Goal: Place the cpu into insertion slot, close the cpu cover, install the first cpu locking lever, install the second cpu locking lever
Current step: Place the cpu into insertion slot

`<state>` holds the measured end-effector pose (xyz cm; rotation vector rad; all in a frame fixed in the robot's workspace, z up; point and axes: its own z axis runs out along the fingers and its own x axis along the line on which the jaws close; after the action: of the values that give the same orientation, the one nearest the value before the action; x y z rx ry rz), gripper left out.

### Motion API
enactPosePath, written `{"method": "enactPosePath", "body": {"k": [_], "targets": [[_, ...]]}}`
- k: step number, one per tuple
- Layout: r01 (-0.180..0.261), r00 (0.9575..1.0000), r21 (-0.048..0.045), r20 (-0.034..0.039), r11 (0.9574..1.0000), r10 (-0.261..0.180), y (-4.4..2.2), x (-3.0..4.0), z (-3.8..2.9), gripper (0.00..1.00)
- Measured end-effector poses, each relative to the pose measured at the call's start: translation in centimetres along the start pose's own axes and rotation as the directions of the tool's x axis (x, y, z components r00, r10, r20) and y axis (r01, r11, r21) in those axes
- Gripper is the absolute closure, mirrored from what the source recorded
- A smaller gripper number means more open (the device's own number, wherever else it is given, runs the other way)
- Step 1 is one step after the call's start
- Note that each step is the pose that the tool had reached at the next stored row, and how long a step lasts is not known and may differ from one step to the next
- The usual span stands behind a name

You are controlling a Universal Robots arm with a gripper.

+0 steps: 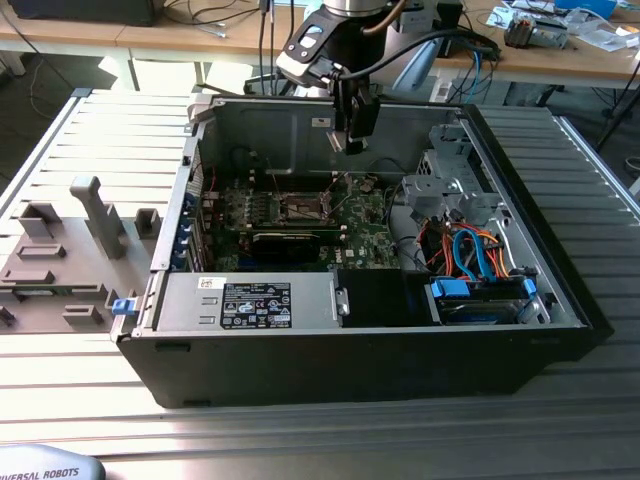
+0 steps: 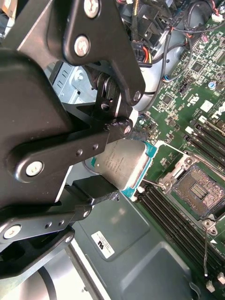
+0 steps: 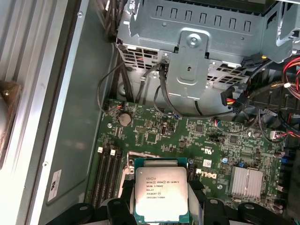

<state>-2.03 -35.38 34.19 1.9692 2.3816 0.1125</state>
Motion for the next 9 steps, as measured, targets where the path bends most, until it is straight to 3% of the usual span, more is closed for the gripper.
{"method": "enactPosePath", "body": {"k": [9], "targets": [[-0.007, 1.0000, 0.0000, 0.0006, 1.0000, 0.007, 0.00, 0.00, 0.05, 0.46]]}}
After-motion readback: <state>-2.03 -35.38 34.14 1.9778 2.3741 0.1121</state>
